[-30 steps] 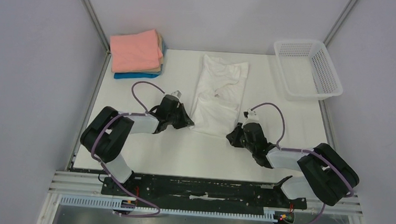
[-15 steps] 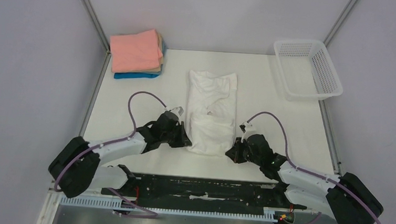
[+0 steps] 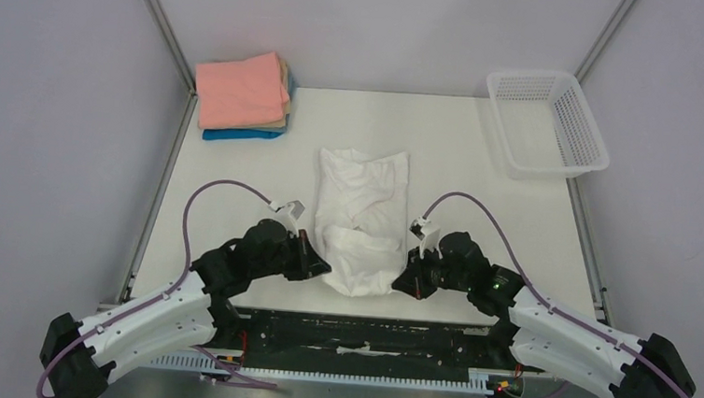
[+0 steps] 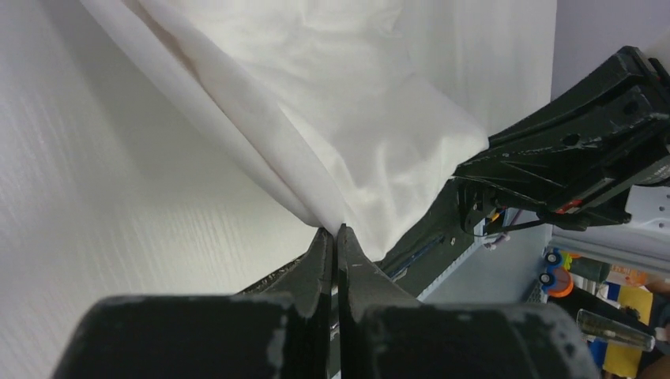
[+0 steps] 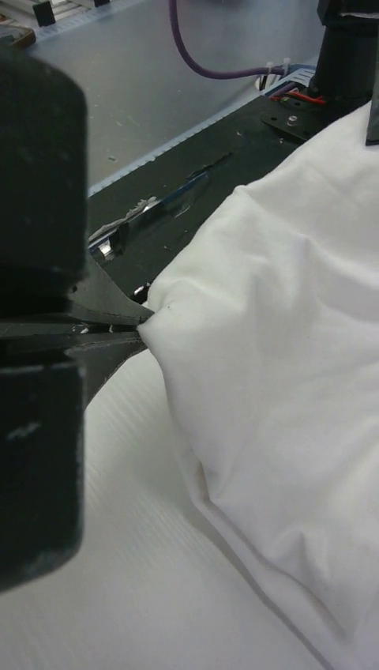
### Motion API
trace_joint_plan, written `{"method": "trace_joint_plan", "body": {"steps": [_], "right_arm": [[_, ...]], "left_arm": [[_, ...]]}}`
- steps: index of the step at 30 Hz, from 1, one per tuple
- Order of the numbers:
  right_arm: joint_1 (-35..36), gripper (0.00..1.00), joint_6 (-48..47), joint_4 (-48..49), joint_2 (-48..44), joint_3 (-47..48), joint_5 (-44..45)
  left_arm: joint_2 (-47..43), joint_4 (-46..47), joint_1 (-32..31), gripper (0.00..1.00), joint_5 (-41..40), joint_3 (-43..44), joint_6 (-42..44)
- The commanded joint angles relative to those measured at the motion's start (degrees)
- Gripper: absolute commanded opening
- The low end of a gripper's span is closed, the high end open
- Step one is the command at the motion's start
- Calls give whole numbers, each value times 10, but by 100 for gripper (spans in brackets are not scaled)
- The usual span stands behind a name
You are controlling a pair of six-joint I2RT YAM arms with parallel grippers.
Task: Fold and stack the t-shirts
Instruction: Fold the long partially folded tshirt into a neat square
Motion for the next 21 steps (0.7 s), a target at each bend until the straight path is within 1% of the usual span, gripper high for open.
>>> {"method": "trace_joint_plan", "body": {"steps": [1, 5, 7, 9, 12, 14, 21], "right_arm": [[2, 0, -7, -16, -32, 49, 73], [0, 0, -26, -5, -32, 85, 146], [-3, 0, -35, 0, -16, 109, 164], [-10, 0, -35, 18, 2, 125, 170], [-42, 0, -36, 45, 34, 149, 161], [-72, 0, -41, 62, 54, 166, 138], [-138, 0, -70, 67, 142, 251, 80]], "left_arm": [[-24, -6, -3, 2, -63, 11, -42], [-1, -12, -1, 2, -139, 65, -26], [28, -22, 3, 2, -167, 96, -24], [54, -17, 13, 2, -179, 121, -15], [89, -13, 39, 2, -191, 158, -5], [109, -4, 58, 2, -191, 178, 5], [187, 18, 127, 2, -182, 248, 30]]}}
